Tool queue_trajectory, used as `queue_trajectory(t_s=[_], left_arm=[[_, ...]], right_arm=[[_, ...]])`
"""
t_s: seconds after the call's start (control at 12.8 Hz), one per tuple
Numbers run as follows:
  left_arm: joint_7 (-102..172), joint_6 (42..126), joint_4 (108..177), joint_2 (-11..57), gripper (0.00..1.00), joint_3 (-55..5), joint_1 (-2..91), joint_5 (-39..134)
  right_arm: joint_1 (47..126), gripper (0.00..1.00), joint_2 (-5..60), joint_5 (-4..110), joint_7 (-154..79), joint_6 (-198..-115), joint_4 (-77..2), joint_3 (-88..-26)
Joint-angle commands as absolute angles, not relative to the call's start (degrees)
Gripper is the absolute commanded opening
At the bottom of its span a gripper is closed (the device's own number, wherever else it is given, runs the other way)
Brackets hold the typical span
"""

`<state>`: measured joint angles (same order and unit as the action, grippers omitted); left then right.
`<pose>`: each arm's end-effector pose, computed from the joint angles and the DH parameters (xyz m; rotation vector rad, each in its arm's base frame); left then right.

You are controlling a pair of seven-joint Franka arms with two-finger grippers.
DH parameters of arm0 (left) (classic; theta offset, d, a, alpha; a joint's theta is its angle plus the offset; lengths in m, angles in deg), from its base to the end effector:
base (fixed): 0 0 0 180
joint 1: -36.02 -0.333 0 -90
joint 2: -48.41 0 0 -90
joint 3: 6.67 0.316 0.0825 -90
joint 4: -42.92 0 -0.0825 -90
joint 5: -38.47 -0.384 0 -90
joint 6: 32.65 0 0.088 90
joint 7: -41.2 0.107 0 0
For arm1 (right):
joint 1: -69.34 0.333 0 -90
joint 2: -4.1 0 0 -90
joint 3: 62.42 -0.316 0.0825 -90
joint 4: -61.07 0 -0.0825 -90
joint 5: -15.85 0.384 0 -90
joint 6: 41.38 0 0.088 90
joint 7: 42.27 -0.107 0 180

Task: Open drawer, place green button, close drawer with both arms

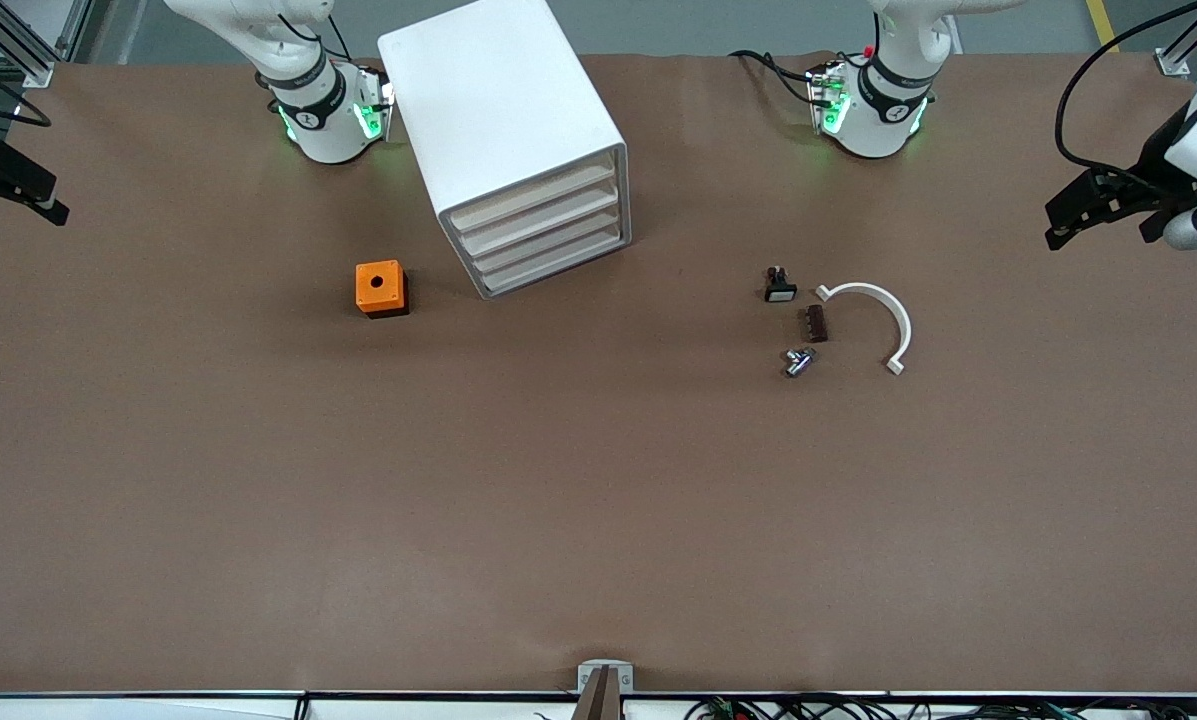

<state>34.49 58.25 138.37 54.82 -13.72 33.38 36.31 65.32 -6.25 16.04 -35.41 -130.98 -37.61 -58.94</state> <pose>0.5194 -0.0399 0.6407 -3.0923 -0.0629 -0.0564 0.4917 -0.0673 0.6471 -3.1299 0.0160 -0.0367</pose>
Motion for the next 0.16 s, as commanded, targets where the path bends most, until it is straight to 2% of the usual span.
queue_trajectory(t_s=[0.0,0.08], left_arm=[[36.10,55.86,136.52,54.12,1.00,-13.17,33.56,36.98],[36.88,55.59,136.61,53.86,1.00,-13.17,33.56,36.98]], right_arm=[[63.98,1.00,-8.03,15.41,-36.56,-131.38,-39.21,-60.05],[63.98,1.00,-8.03,15.41,-36.56,-131.47,-39.47,-60.05]])
